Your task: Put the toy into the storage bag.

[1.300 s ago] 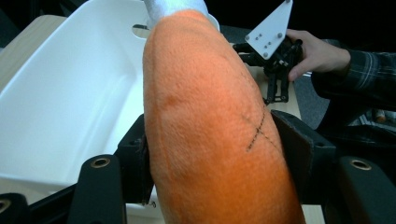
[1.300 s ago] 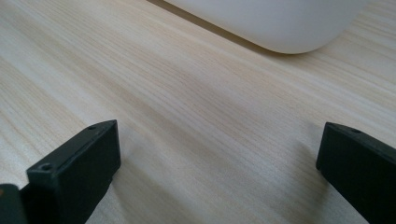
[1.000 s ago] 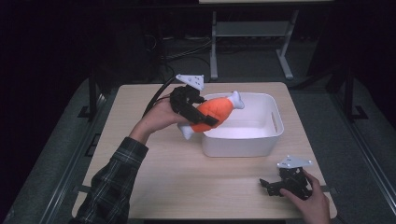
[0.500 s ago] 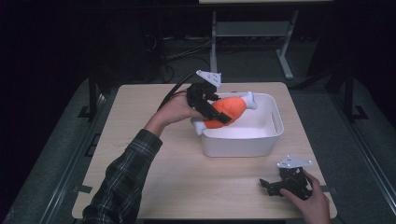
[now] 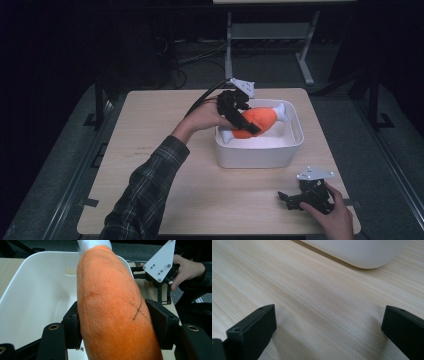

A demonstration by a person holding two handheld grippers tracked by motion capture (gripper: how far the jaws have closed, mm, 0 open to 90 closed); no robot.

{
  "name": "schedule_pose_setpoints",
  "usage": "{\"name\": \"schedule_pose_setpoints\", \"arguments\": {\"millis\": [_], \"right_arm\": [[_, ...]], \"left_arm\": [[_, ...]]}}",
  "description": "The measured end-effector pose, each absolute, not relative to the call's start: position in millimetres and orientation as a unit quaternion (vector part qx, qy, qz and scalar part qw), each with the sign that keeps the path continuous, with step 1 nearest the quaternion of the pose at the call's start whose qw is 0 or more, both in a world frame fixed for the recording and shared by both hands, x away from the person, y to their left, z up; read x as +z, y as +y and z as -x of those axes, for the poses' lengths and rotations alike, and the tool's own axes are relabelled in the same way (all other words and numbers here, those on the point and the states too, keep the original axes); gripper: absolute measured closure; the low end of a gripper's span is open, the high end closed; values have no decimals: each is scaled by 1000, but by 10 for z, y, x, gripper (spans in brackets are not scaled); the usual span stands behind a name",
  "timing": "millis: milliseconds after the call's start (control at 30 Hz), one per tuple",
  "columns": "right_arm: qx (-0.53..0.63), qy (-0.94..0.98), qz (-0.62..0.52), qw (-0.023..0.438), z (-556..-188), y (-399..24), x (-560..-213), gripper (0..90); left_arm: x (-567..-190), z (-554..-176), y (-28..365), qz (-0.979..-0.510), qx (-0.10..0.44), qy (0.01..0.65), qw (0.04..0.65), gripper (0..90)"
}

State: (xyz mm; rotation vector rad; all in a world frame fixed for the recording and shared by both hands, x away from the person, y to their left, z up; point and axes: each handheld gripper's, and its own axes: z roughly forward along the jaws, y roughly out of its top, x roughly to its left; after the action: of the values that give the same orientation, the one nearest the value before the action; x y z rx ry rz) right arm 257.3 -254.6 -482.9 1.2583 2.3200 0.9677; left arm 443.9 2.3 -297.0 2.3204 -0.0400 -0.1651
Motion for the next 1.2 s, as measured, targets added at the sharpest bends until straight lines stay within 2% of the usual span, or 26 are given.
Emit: {"name": "schedule_pose_setpoints", "arguments": {"millis": [1200], "right_arm": [[340,814,-441,164,-2573,-2546,-4829,0]], "left_arm": [[-3157,-4379,-191,-926,-83,-41,365,337]]}}
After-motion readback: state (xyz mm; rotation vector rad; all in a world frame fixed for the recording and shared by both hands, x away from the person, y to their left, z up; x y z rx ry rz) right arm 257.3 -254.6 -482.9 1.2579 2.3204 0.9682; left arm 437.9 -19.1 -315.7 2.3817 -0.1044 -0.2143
